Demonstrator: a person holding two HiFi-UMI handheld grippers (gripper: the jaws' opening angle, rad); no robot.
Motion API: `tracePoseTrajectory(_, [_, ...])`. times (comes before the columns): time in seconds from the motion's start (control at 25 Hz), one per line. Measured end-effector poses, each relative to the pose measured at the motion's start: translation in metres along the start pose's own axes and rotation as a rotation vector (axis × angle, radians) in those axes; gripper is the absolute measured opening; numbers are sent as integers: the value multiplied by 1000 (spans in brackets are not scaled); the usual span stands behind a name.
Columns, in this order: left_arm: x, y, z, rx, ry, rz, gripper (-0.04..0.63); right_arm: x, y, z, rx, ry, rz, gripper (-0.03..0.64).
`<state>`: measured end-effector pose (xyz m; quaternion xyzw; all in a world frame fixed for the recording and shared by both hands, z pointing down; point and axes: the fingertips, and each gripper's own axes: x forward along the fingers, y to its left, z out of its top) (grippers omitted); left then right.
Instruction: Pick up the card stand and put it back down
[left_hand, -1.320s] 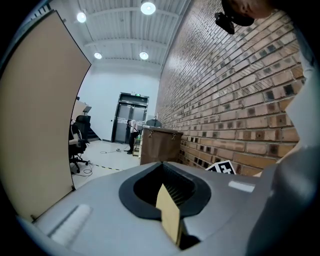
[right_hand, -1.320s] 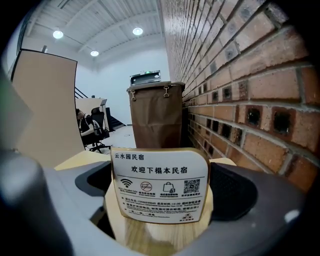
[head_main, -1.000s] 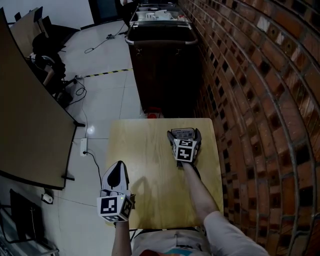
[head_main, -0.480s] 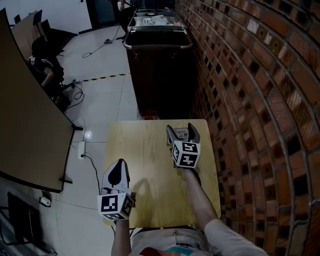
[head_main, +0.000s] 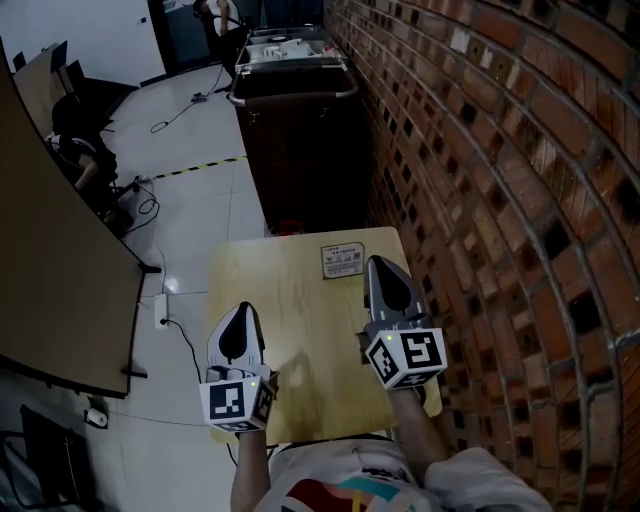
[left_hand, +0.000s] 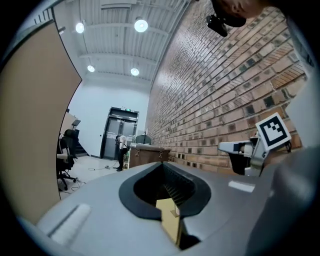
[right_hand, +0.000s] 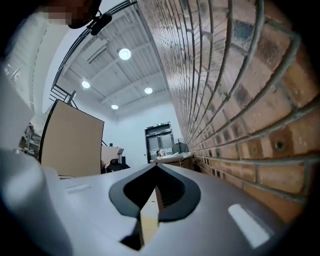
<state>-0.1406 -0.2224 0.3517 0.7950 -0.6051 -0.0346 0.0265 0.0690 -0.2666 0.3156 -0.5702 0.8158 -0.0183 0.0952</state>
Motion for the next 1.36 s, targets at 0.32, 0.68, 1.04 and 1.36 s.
tracePoseTrajectory(0.32, [-6,-17,25,48,-88,-25,5,-42,17,-22,-25,80,16,0])
tracePoseTrajectory(0.68, [-12,-17,30,54,-101,-28,5,-43,18,-22,-16,85,11,0])
tracePoseTrajectory(1.04, [-12,-9,29,47,-104,-16,5,-39,35,-2,-5,3,88,0])
tracePoseTrajectory(1.36, [-7,-8,25,41,-97,-29,5,-42,39,18,120,-86,152,0])
